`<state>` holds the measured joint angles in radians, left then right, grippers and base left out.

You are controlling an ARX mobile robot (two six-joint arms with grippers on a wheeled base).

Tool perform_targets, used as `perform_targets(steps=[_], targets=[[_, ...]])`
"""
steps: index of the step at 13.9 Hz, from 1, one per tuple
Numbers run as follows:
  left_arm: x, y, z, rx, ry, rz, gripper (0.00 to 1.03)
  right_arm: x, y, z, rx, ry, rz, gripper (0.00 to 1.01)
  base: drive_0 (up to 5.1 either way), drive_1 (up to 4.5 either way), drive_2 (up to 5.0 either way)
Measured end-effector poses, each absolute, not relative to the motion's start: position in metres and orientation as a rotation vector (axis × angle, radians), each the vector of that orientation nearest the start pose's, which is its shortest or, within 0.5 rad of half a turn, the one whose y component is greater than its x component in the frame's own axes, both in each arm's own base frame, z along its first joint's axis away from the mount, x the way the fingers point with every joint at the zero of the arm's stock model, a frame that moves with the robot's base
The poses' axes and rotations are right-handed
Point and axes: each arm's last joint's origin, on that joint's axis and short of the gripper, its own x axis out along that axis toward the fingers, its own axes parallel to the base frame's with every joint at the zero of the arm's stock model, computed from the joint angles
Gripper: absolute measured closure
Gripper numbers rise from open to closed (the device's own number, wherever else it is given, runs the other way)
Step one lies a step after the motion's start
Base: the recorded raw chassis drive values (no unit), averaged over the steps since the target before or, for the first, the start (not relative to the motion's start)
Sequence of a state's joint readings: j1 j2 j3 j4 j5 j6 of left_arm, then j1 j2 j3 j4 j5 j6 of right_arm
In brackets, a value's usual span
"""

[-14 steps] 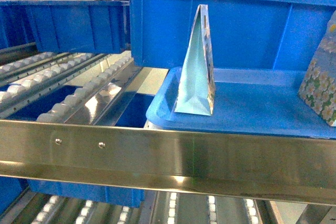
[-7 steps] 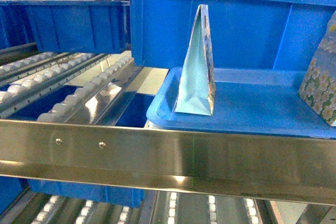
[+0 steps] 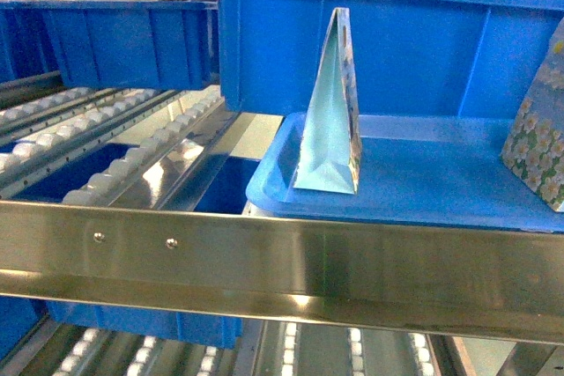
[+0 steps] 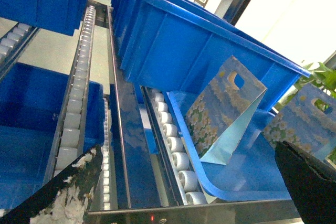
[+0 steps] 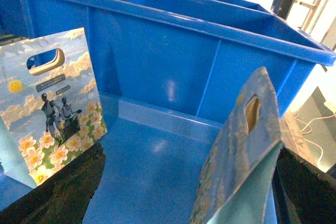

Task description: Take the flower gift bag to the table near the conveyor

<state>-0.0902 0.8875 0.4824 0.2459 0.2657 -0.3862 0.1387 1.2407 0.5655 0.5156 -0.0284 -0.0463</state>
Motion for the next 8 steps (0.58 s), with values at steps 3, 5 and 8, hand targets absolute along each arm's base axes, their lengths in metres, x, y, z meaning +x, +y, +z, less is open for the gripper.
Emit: perform_targets(steps=[3, 5, 8], targets=[[0.195, -0.025, 0.252, -0.395, 0.227, -0.32, 0.05, 0.276, 0.039, 0.235, -0.091, 0.166, 0.156, 0.03, 0.0, 0.0, 0.0], [0.195, -0.025, 0.252, -0.396, 0.227, -0.32, 0.05, 0.287, 0.031, 0.237, -0.087, 0.166, 0.142, 0.03, 0.0, 0.0, 0.0], [0.195, -0.025, 0.252, -0.395, 0.227, -0.32, 0.05, 0.298, 0.014, 0.225, -0.058, 0.234, 0.151, 0.03, 0.0, 0.0, 0.0]])
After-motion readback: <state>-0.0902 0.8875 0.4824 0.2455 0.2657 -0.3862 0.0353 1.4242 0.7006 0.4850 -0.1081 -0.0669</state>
